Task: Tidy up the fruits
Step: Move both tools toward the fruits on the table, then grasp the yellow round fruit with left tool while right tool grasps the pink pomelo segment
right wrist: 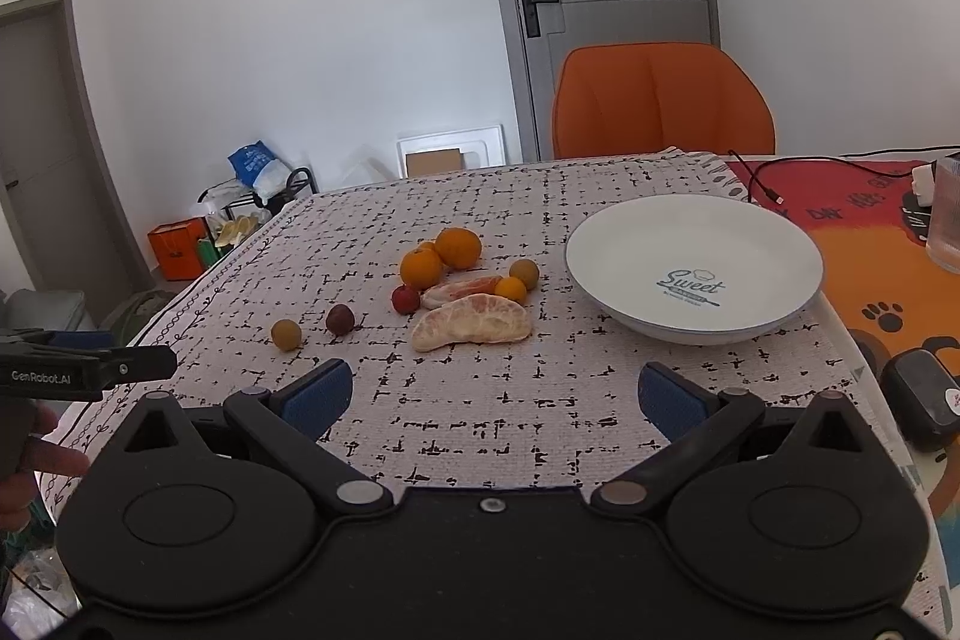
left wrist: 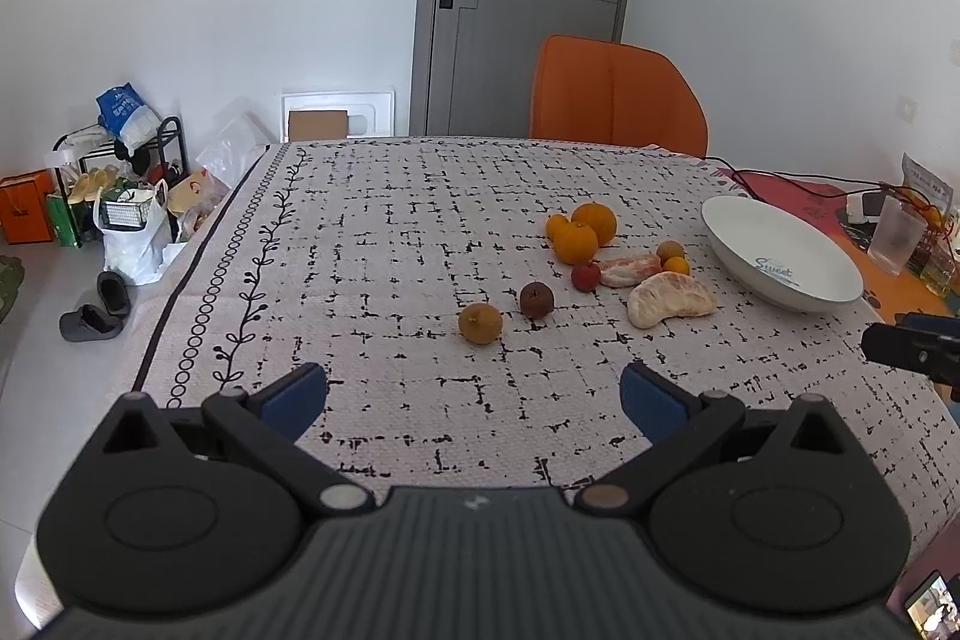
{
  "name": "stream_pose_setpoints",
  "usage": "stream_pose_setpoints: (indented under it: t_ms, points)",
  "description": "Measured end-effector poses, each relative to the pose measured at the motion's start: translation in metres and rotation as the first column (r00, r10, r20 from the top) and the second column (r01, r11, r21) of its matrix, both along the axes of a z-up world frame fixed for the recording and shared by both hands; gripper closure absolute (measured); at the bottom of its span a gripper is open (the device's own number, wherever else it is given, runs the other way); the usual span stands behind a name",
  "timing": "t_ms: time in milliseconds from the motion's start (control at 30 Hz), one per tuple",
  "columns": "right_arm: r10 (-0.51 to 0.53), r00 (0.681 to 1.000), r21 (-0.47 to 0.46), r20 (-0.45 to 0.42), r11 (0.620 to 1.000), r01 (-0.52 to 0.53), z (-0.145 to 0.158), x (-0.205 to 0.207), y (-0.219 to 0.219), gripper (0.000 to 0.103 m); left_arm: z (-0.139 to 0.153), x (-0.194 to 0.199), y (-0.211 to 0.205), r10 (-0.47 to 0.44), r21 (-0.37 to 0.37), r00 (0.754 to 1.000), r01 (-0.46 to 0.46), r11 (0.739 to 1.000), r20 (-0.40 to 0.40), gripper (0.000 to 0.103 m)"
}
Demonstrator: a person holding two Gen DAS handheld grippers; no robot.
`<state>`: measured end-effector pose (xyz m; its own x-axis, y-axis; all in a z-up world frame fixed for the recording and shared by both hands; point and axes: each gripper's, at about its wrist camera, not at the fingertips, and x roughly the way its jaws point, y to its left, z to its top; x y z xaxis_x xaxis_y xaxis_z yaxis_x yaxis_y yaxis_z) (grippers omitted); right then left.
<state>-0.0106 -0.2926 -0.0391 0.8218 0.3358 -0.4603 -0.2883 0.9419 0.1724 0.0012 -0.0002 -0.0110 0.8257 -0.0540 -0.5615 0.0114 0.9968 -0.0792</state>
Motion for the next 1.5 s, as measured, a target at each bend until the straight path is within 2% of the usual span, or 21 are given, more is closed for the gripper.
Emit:
stream_pose_setpoints:
  t_ms: [500,633,1200,1500]
  points:
    - [0.0,1.0,0.036,-0.009,0.999,0.0,-0.004,0.002,-0.003,0.0,0.006,0.002,-0.005,-0.003,0.0,1.0,0.003,1.0,0.015,0.0]
    - [0.013,1.0,0.017,0.011,1.0,-0.014,-0.006,0.003,-0.003,0.0,0.006,0.004,-0.007,-0.015,-0.004,0.999,0.015,1.0,0.033,0.0]
    - [0.026,1.0,0.038,0.004,0.999,-0.026,-0.021,0.025,-0.007,0.0,-0.01,0.04,-0.017,-0.044,-0.028,0.999,0.044,0.999,0.012,0.002]
    - [0.016,0.998,0.061,-0.056,0.998,-0.013,-0.034,0.048,-0.007,0.0,-0.025,0.063,-0.017,-0.044,-0.043,0.999,0.043,0.998,-0.02,0.019]
